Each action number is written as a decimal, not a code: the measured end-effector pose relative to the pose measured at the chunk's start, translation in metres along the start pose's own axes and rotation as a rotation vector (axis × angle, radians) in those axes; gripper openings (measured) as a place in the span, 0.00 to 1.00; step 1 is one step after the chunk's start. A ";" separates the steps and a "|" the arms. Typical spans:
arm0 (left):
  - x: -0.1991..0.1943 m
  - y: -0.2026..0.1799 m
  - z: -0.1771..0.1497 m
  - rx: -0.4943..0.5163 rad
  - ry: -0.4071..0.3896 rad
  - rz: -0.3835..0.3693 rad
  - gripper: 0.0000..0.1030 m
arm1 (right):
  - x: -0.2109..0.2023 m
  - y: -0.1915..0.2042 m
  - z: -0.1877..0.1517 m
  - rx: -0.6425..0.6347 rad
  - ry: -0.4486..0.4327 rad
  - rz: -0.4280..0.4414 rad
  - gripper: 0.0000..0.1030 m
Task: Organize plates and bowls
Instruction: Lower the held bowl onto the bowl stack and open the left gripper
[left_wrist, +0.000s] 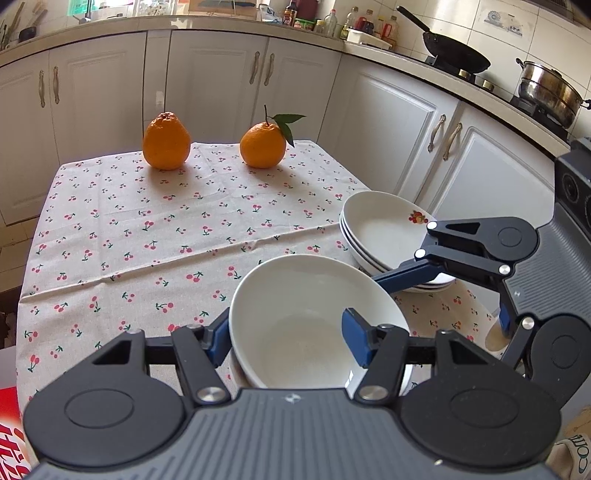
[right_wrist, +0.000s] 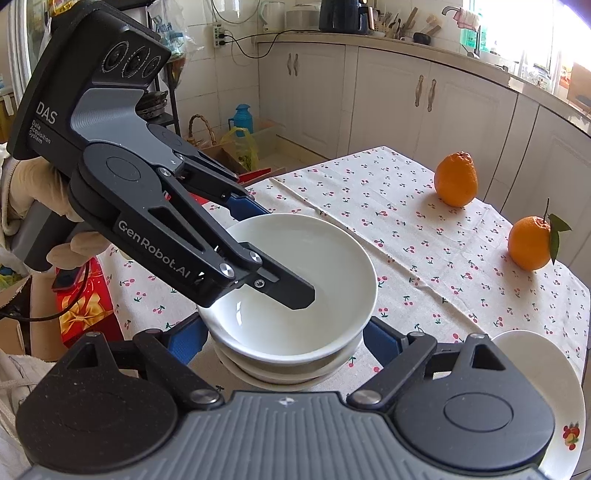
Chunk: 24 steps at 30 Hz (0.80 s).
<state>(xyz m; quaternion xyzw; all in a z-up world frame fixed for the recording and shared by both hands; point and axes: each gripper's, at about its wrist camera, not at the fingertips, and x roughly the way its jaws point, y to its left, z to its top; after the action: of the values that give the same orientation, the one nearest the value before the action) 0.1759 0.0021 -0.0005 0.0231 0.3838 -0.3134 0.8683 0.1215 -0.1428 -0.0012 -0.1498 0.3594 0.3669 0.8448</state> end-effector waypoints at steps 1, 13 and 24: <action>0.000 0.000 0.000 0.001 -0.002 -0.001 0.58 | 0.001 0.000 -0.001 -0.004 0.004 -0.005 0.91; 0.000 -0.001 0.003 0.021 -0.026 -0.005 0.75 | -0.001 -0.001 0.001 -0.006 -0.007 -0.005 0.92; -0.018 0.000 0.002 0.068 -0.079 0.031 0.88 | -0.008 0.003 -0.002 -0.021 -0.043 -0.028 1.00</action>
<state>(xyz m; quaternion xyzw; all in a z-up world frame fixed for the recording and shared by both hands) 0.1683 0.0115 0.0136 0.0460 0.3380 -0.3136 0.8862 0.1145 -0.1464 0.0035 -0.1558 0.3351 0.3620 0.8558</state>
